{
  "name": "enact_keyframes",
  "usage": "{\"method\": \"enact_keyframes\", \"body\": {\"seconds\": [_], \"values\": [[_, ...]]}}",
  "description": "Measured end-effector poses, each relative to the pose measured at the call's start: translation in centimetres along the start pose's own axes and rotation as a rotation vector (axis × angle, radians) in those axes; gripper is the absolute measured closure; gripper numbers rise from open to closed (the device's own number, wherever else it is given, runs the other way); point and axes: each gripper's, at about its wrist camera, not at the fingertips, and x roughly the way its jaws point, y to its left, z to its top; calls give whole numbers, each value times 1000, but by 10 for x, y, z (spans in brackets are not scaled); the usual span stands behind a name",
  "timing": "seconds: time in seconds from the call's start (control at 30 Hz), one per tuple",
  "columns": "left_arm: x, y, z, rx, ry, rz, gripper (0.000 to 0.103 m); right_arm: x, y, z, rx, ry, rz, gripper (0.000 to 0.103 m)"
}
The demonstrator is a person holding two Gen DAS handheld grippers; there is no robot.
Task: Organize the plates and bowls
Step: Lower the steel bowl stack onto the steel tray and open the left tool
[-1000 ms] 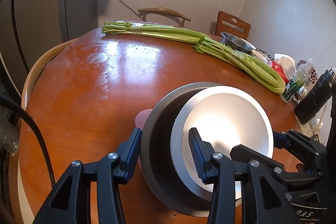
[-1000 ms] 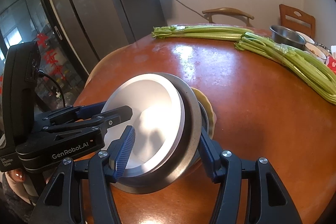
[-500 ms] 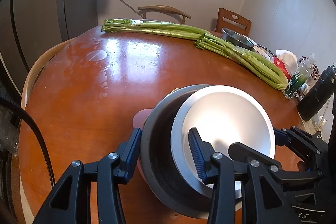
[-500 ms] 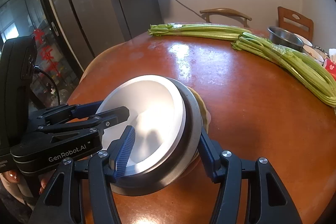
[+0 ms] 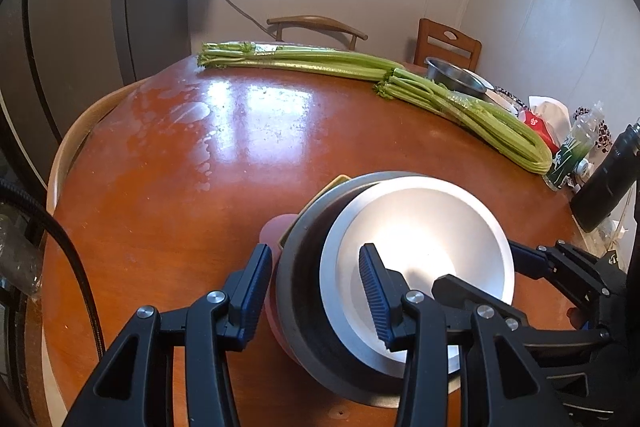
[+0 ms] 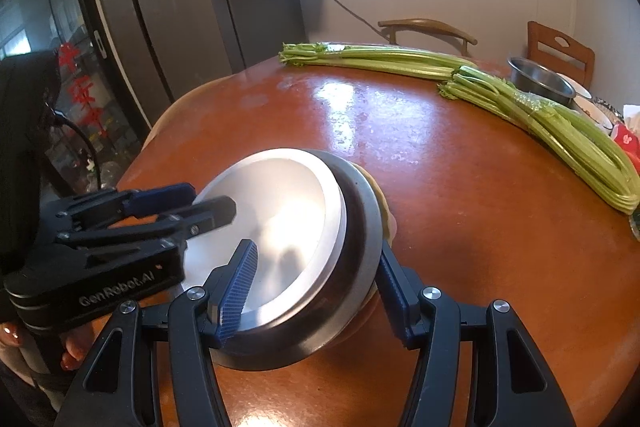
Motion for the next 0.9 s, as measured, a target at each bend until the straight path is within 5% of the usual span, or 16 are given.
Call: {"method": "enact_keyframes", "body": {"seconds": [0.9], "values": [[-58, -13, -18, 19, -108, 95, 57, -54, 3, -10, -52, -131, -71, 41]]}}
